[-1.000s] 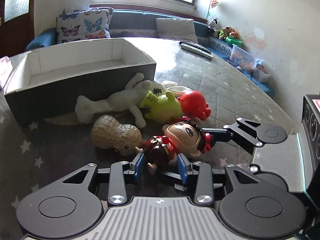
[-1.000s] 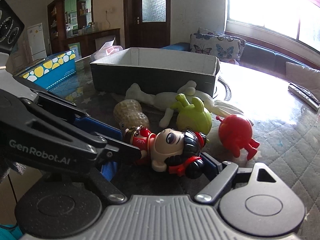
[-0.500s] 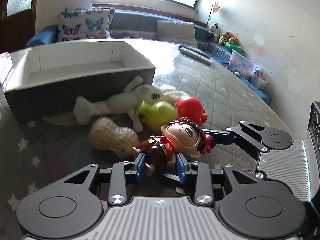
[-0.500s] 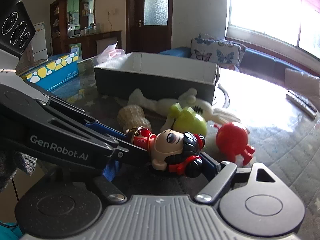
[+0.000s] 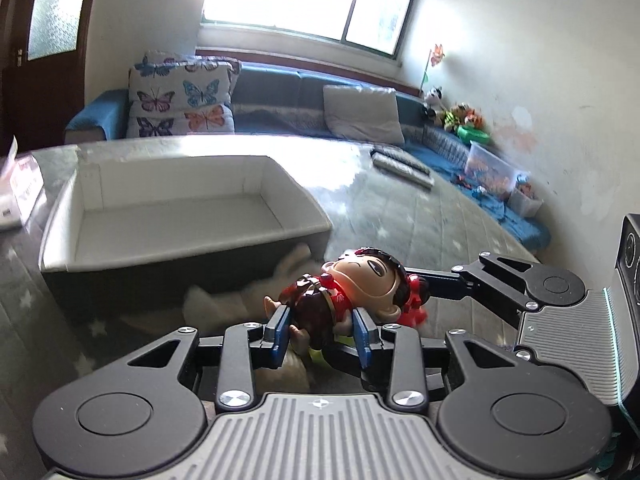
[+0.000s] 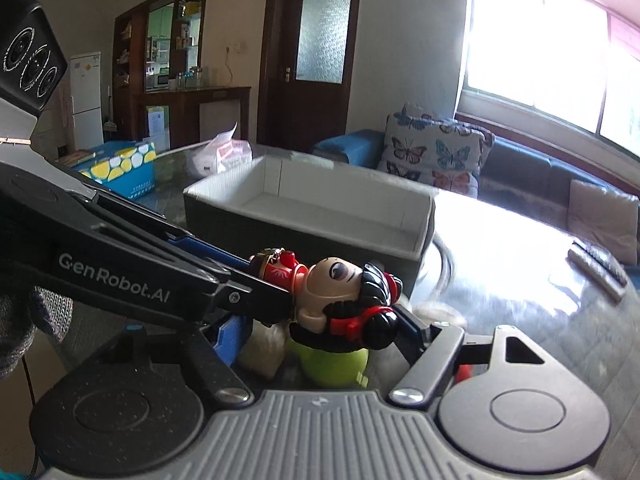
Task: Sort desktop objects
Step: 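Lift the doll with the left gripper and carry it over the grey box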
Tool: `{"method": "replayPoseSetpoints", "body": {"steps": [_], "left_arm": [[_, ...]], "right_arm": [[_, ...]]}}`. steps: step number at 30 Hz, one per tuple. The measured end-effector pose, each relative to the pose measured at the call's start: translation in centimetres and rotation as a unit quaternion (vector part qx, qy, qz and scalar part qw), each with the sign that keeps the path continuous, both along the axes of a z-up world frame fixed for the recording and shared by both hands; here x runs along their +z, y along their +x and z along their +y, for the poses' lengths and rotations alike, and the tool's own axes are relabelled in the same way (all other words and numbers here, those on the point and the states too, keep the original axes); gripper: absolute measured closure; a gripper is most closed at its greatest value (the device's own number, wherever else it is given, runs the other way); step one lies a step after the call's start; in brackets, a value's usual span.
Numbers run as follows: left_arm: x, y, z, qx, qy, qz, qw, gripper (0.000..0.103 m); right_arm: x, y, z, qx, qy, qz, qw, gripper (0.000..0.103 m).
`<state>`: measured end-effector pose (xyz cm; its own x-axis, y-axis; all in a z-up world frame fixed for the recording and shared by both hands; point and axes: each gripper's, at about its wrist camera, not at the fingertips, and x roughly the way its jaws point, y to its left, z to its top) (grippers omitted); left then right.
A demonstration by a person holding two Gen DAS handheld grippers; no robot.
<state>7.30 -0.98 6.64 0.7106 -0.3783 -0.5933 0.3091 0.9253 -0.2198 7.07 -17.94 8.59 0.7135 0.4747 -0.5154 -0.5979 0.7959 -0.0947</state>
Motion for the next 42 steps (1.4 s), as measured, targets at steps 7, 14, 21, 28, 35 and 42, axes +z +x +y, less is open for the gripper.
{"method": "replayPoseSetpoints", "body": {"steps": [7, 14, 21, 28, 35, 42], "left_arm": [[2.1, 4.6, 1.6, 0.020, -0.017, -0.017, 0.9995, 0.067], [1.3, 10.8, 3.4, 0.035, -0.030, 0.008, 0.9989, 0.066], [-1.6, 16.4, 4.8, 0.035, -0.036, 0.058, 0.9971, 0.067], [-4.2, 19.4, 6.1, 0.035, -0.051, 0.107, 0.9923, 0.067], [-5.1, 20.3, 6.9, 0.036, -0.071, 0.132, 0.9880, 0.067], [-4.9, 20.0, 6.8, 0.038, -0.071, 0.129, 0.9883, 0.067]], "right_arm": [[2.4, 4.9, 1.3, 0.013, 0.008, -0.020, 1.000, 0.027], [2.4, 10.9, 3.5, 0.023, -0.004, -0.001, 1.000, 0.027], [0.3, 16.4, 4.7, 0.023, -0.009, 0.058, 0.998, 0.027], [-2.1, 19.4, 5.9, 0.029, -0.037, 0.110, 0.993, 0.027], [-2.8, 19.7, 7.1, 0.042, -0.080, 0.112, 0.990, 0.026], [-2.6, 19.7, 7.4, 0.038, -0.084, 0.108, 0.990, 0.026]]}}
